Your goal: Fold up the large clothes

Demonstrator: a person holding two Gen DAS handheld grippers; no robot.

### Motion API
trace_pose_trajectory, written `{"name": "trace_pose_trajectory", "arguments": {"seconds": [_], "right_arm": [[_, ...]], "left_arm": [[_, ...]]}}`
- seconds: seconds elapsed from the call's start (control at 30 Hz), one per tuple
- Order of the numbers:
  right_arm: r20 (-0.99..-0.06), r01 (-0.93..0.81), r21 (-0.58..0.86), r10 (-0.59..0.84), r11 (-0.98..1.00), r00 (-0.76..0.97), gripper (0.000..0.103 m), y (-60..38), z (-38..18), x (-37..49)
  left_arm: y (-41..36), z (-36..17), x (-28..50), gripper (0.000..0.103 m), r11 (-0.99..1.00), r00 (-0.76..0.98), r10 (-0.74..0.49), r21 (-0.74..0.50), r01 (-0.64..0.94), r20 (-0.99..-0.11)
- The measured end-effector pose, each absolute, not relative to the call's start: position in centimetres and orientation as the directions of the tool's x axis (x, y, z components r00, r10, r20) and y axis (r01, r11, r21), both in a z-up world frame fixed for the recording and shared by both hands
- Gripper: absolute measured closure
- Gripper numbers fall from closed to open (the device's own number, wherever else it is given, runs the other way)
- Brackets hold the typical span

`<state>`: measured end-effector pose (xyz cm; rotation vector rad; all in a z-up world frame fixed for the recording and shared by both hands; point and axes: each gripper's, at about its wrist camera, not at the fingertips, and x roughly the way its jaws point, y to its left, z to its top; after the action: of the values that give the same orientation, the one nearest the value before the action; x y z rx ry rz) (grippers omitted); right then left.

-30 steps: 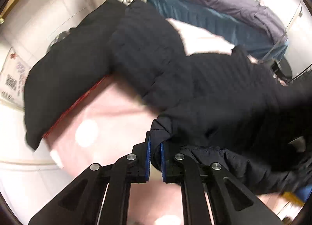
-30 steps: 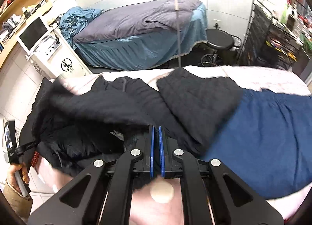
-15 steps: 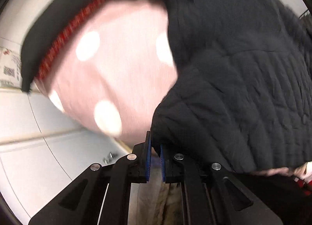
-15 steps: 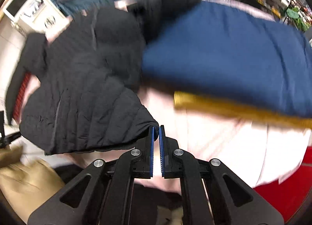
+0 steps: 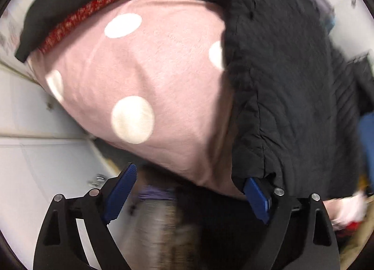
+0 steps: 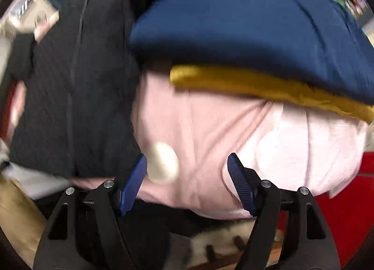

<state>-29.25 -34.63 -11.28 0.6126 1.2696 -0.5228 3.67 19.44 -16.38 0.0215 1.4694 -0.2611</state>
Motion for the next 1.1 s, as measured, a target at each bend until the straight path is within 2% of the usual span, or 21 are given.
{"name": "trace_pose_trajectory", "arguments": {"seconds": [0.07, 0.13, 0.23, 0.33, 0.4, 0.47, 0.53, 0.63, 0.67, 0.7, 0.73, 0.77, 0.8, 0.83, 0.87, 0.97, 1.1], "right_arm": [[-0.955, 0.653, 0.215, 0.017, 0.726, 0.295, 0.032, -35.8, -10.5, -27.7], [-0.953, 0.635, 0.212, 0.013, 0.743, 0.303, 0.032, -35.7, -10.7, -26.0], [-0.953, 0.596, 0.226, 0.048, 0.771, 0.3, 0.032, -34.3, -12.7, -23.6], [-0.958, 0.583, 0.245, 0.101, 0.775, 0.269, 0.032, -33.5, -15.6, -21.8], [-0.954, 0.586, 0.275, 0.139, 0.763, 0.266, 0.032, -33.4, -17.8, -21.5], [-0.936, 0.596, 0.347, 0.225, 0.724, 0.271, 0.032, -33.5, -20.2, -21.1], [-0.907, 0.62, 0.42, 0.325, 0.663, 0.268, 0.032, -33.6, -23.1, -20.8], [-0.885, 0.652, 0.457, 0.387, 0.605, 0.261, 0.032, -32.6, -26.0, -20.5], [-0.884, 0.658, 0.458, 0.384, 0.598, 0.266, 0.038, -32.2, -26.1, -20.4], [-0.884, 0.648, 0.461, 0.378, 0.606, 0.275, 0.048, -31.8, -25.8, -20.1], [-0.882, 0.632, 0.466, 0.378, 0.619, 0.281, 0.055, -31.4, -25.4, -19.9], [-0.884, 0.612, 0.466, 0.369, 0.639, 0.287, 0.072, -30.9, -24.6, -19.8], [-0.89, 0.6, 0.455, 0.354, 0.658, 0.286, 0.081, -30.7, -23.8, -19.8], [-0.893, 0.587, 0.451, 0.343, 0.672, 0.293, 0.083, -30.5, -22.8, -19.9], [-0.893, 0.575, 0.451, 0.331, 0.683, 0.307, 0.086, -30.5, -21.6, -20.2], [-0.88, 0.546, 0.468, 0.311, 0.695, 0.358, 0.09, -30.4, -17.6, -21.7], [-0.892, 0.47, 0.431, 0.286, 0.77, 0.349, 0.091, -29.1, -14.4, -23.1]], "left_arm": [[18.7, -15.4, 3.8, 0.018, 0.944, 0.068, -0.243, -0.219, 0.247, -0.968], [18.2, -15.3, 3.7, 0.018, 0.888, -0.02, -0.346, -0.334, 0.315, -0.938], [18.8, -15.7, 3.2, 0.018, 0.863, -0.048, -0.295, -0.288, 0.414, -0.954], [22.5, -16.5, 3.7, 0.018, 0.894, -0.082, -0.292, -0.302, 0.331, -0.953], [25.4, -16.8, 4.8, 0.018, 0.943, -0.027, -0.244, -0.244, 0.227, -0.969], [26.0, -16.7, 5.8, 0.018, 0.954, 0.014, -0.273, -0.269, 0.131, -0.962], [24.1, -17.2, 6.5, 0.017, 0.92, 0.021, -0.385, -0.382, 0.093, -0.923], [18.2, -20.3, 6.7, 0.014, 0.913, -0.052, -0.373, -0.376, 0.16, -0.927], [16.4, -21.7, 6.7, 0.014, 0.914, -0.082, -0.353, -0.362, 0.183, -0.932], [14.6, -23.0, 6.6, 0.014, 0.914, -0.114, -0.334, -0.351, 0.204, -0.936], [13.1, -24.2, 6.3, 0.018, 0.918, -0.139, -0.305, -0.329, 0.221, -0.942], [11.5, -25.3, 6.0, 0.035, 0.929, -0.158, -0.246, -0.279, 0.244, -0.956], [10.4, -25.6, 5.7, 0.041, 0.933, -0.16, -0.205, -0.242, 0.267, -0.966], [9.9, -25.3, 5.5, 0.056, 0.932, -0.146, -0.192, -0.227, 0.284, -0.971], [9.7, -24.4, 5.5, 0.079, 0.918, -0.146, -0.22, -0.255, 0.302, -0.965], [10.8, -20.7, 5.5, 0.091, 0.893, -0.107, -0.265, -0.286, 0.347, -0.958], [13.8, -16.9, 5.8, 0.091, 0.894, -0.046, -0.243, -0.242, 0.377, -0.969]]}}
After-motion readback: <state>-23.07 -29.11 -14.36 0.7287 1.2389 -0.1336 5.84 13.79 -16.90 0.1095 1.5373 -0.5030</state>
